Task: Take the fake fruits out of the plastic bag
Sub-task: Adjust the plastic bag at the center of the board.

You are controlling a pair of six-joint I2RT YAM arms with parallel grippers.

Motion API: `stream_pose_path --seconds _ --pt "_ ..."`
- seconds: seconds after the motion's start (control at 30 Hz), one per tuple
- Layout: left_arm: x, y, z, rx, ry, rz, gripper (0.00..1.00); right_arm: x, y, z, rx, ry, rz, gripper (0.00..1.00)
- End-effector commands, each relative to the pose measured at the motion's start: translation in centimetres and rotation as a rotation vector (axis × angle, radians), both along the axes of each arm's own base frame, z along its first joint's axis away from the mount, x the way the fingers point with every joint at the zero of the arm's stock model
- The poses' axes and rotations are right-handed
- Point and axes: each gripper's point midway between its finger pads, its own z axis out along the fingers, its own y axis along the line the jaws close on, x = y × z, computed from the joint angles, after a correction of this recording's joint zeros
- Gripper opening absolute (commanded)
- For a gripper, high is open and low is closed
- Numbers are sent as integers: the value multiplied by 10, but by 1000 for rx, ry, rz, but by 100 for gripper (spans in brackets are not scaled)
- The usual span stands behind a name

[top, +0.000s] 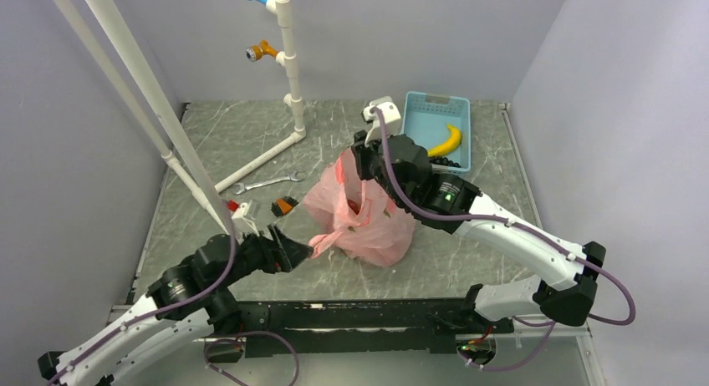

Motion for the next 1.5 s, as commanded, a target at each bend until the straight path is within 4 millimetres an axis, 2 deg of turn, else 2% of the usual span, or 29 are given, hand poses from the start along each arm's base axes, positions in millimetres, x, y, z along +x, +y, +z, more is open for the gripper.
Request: stream_pose_path --seconds 0.0,0.17,0.23,0.3,0.33,0.43,0.6,0.73,0.93,1.0,1.1,1.17,1.2,1.23,1.33,1.47 --pt "-8 -31 43 -96 -64 -145 89 -2 -1 -24 -62 32 18 34" --pt "3 -44 67 187 -66 -241 90 -21 -15 -58 -145 191 20 79" --pt "9 -43 83 227 -109 -238 91 -32 -22 -69 -165 262 25 89" --pt "14 -39 94 243 -148 -219 99 -43 -31 -81 -178 321 10 96" --pt "20 -34 96 256 -163 -178 99 -48 -36 -87 -177 346 -4 99" --pt "36 -27 99 275 -193 -84 99 -61 -39 -102 -173 395 -1 99" --pt "58 -31 108 322 -212 -15 99 -76 -53 -128 -236 453 -49 99" --pt "78 -26 97 457 -187 51 98 -90 -78 -149 -268 501 -94 99" --pt "101 -12 96 562 -230 165 71 -110 -115 -157 -212 549 -160 90" --pt "106 -4 97 598 -245 207 57 -115 -122 -155 -168 554 -169 83" --pt "108 6 100 638 -256 231 40 -116 -136 -145 -105 524 -206 66" --pt "103 1 104 616 -287 179 29 -113 -139 -131 -82 477 -194 63" --pt "100 -2 105 597 -293 156 26 -112 -133 -122 -80 448 -144 64" --pt "95 -4 105 571 -296 137 24 -112 -121 -109 -62 411 -64 68" --pt "83 -4 100 502 -268 112 24 -122 -64 -59 32 268 275 88" --pt "73 -7 92 432 -250 94 24 -136 -5 -18 67 123 579 92"
